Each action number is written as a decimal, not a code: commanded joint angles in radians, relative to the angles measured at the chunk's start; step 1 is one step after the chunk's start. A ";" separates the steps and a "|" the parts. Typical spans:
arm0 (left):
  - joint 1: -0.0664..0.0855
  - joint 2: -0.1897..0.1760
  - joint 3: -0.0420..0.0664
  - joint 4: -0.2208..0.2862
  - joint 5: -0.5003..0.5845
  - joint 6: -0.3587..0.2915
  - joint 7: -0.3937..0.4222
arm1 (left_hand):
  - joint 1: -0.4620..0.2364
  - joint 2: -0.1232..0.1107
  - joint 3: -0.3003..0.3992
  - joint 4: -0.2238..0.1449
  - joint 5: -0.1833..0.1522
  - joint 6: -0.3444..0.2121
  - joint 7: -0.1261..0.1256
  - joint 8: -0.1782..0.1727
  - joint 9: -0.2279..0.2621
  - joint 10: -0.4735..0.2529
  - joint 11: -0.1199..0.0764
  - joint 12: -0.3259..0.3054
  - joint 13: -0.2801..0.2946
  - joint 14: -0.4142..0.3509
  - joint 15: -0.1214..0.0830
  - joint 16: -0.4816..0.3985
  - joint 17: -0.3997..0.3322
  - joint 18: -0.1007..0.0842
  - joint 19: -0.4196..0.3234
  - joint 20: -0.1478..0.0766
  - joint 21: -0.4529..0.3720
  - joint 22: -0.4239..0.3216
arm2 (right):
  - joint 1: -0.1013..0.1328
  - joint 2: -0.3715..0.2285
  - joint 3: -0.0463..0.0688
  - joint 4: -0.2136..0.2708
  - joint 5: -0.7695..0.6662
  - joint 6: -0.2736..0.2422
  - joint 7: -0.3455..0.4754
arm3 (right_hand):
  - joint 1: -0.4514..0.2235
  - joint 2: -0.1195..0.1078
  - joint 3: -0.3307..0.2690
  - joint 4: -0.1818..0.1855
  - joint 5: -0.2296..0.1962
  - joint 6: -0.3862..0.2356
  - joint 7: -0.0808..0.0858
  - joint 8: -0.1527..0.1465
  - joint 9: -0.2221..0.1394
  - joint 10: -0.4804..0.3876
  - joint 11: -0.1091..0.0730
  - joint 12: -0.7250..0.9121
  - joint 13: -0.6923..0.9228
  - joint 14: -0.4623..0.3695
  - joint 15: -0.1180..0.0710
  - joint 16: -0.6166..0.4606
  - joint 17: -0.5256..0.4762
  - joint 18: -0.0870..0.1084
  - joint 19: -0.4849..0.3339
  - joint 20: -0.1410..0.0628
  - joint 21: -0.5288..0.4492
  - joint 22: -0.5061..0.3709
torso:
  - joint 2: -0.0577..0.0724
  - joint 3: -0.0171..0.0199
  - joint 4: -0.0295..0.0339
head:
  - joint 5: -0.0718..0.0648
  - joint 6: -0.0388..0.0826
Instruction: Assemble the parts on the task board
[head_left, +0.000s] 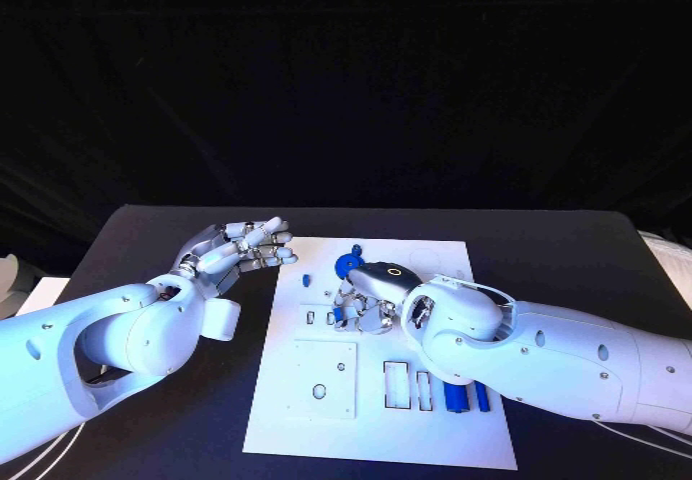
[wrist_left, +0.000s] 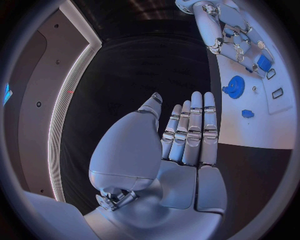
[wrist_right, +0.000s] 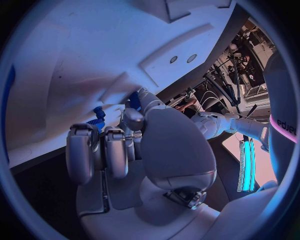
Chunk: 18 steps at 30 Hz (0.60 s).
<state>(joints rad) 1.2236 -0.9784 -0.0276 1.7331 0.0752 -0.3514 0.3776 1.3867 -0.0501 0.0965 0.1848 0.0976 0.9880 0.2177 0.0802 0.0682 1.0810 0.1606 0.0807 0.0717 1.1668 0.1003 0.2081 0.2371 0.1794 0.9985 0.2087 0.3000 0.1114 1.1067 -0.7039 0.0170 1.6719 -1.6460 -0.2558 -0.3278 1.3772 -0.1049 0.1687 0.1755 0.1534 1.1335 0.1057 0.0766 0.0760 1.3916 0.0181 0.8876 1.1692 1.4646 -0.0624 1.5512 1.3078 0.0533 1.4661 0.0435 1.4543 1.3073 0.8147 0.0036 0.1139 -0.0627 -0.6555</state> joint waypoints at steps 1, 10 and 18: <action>0.001 0.002 0.000 0.001 0.002 0.020 0.008 | 0.001 0.011 0.001 -0.006 -0.004 0.005 0.001 -0.004 0.001 0.000 -0.001 -0.006 0.001 0.004 0.002 -0.002 0.001 0.004 0.007 0.003 -0.006 -0.001 | -0.006 -0.002 -0.006 -0.003 -0.022 0.062 -0.033 | -0.002 -0.010 -0.001 0.007 0.005 -0.008 -0.001 -0.007 0.000 -0.007 -0.001 -0.005 -0.002 0.098 0.009 -0.006 0.229 -0.005 0.008 0.006 -0.003 0.045 | 0.000 0.0000 0.0000 | 0.000 -0.001; 0.001 0.003 0.000 0.000 0.002 0.020 0.007 | 0.001 0.011 0.001 -0.006 -0.004 0.005 0.001 -0.004 0.001 0.000 -0.001 -0.006 0.001 0.004 0.002 -0.002 0.001 0.004 0.007 0.003 -0.006 -0.001 | -0.006 -0.003 -0.006 0.000 -0.028 0.056 -0.036 | -0.008 -0.018 -0.002 0.011 0.007 -0.010 0.001 -0.008 0.000 -0.010 0.000 -0.010 -0.005 0.097 0.010 -0.007 0.227 -0.005 0.007 0.008 -0.005 0.043 | 0.000 -0.0001 0.0000 | 0.000 -0.001; 0.001 0.003 0.000 0.000 0.002 0.020 0.007 | 0.001 0.011 0.001 -0.006 -0.004 0.005 0.001 -0.004 0.001 0.000 -0.001 -0.006 0.001 0.004 0.002 -0.002 0.001 0.004 0.007 0.003 -0.006 -0.001 | -0.006 -0.003 -0.007 0.001 -0.032 0.045 -0.042 | -0.043 -0.043 -0.018 0.036 -0.032 -0.026 0.004 -0.011 -0.003 -0.020 0.005 -0.042 -0.022 0.097 0.015 -0.009 0.225 -0.004 0.005 0.013 -0.009 0.037 | 0.000 -0.0007 0.0002 | -0.001 0.000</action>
<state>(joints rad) 1.2235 -0.9773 -0.0278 1.7321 0.0753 -0.3510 0.3774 1.3867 -0.0501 0.0965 0.1848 0.0976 0.9880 0.2177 0.0802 0.0682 1.0810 0.1606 0.0807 0.0717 1.1668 0.1003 0.2081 0.2370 0.1794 0.9985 0.2087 0.3000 0.1115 1.1067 -0.7050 0.0165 1.6785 -1.6652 -0.2498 -0.3385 1.3353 -0.1467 0.1490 0.2087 0.1238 1.1119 0.1095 0.0690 0.0743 1.3737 0.0245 0.8470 1.1473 1.4646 -0.0551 1.5473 1.3076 0.0533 1.4660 0.0506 1.4502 1.3080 0.8146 0.0029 0.1140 -0.0639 -0.6557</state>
